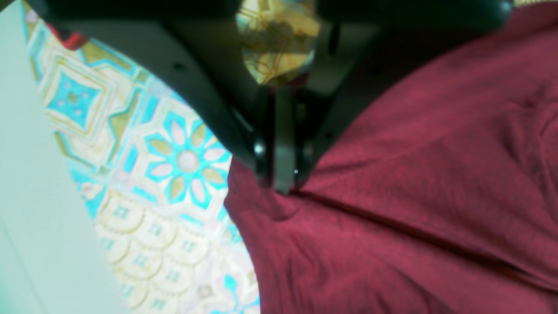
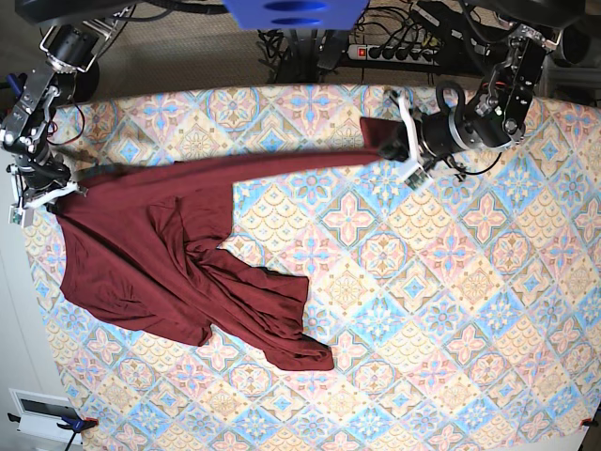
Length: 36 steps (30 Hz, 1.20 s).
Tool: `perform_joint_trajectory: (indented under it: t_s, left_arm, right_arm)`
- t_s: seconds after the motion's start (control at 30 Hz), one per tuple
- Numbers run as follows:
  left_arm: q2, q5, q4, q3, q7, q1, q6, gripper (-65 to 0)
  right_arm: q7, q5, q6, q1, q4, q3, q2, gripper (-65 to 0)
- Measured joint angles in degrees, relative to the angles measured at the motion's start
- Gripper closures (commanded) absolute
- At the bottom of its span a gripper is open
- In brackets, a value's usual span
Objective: Layout the t-shirt on the table in an organized manner, then fold the t-shirt properly
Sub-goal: 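Release the sleeve with the left gripper and reach toward the shirt middle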
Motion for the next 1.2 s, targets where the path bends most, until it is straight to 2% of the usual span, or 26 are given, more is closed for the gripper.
perform_joint_trajectory:
  t_s: [0.17, 0.37, 0.57, 0.67, 0.8, 0.93, 1.0, 1.07, 1.2]
  left_arm:
    - [3.4, -0.3, -1.5, -2.3, -1.7, -4.2, -0.1, -11.8]
    - [4.6, 0.5, -3.0, -2.1, 2.1, -6.8, -0.1, -20.8]
    - [4.8, 0.2, -3.6, -2.3, 3.7, -9.9, -0.2, -21.2]
    - [5.1, 0.2, -9.1, -2.2, 2.4, -14.1, -0.3, -21.2]
    - [10.2, 2.2, -19.6, -1.9, 2.1, -21.8, 0.3, -21.3]
    - [15.5, 8.6, -27.2, 4.4, 2.0, -28.8, 0.2, -21.3]
    - [18.5, 13.5, -30.9, 9.6, -1.7, -32.0, 0.0, -21.3]
    - [20.4, 20.8, -34.6, 15.2, -7.4, -34.0, 0.3, -21.3]
    - [24.3, 36.3, -43.9, 25.4, -15.4, -36.5, -0.5, -21.3]
  right_arm:
    - [0.2, -0.1, -0.1, -0.1, -0.9, 0.0, 0.0, 0.0]
    - [0.2, -0.2, -0.4, -0.1, -0.9, 0.0, 0.0, 0.0]
    - [0.2, -0.4, -0.5, -0.1, -1.0, 0.3, 0.2, 0.0]
    - [0.2, -0.9, -0.4, 0.0, -1.0, 0.3, 0.1, 0.0]
    - [0.4, -5.0, -0.5, 0.0, -1.0, 0.5, 0.1, 0.0]
    - [0.4, -5.6, -0.5, -0.1, -0.9, 0.5, 0.1, 0.0]
    - [0.4, -5.8, -0.5, -0.3, -0.6, 0.5, 0.1, 0.0]
    - [0.3, -5.7, -0.4, -0.3, -0.6, 0.5, 0.0, 0.0]
    - [0.2, -5.7, -0.4, -0.3, -0.5, 0.5, 0.0, 0.0]
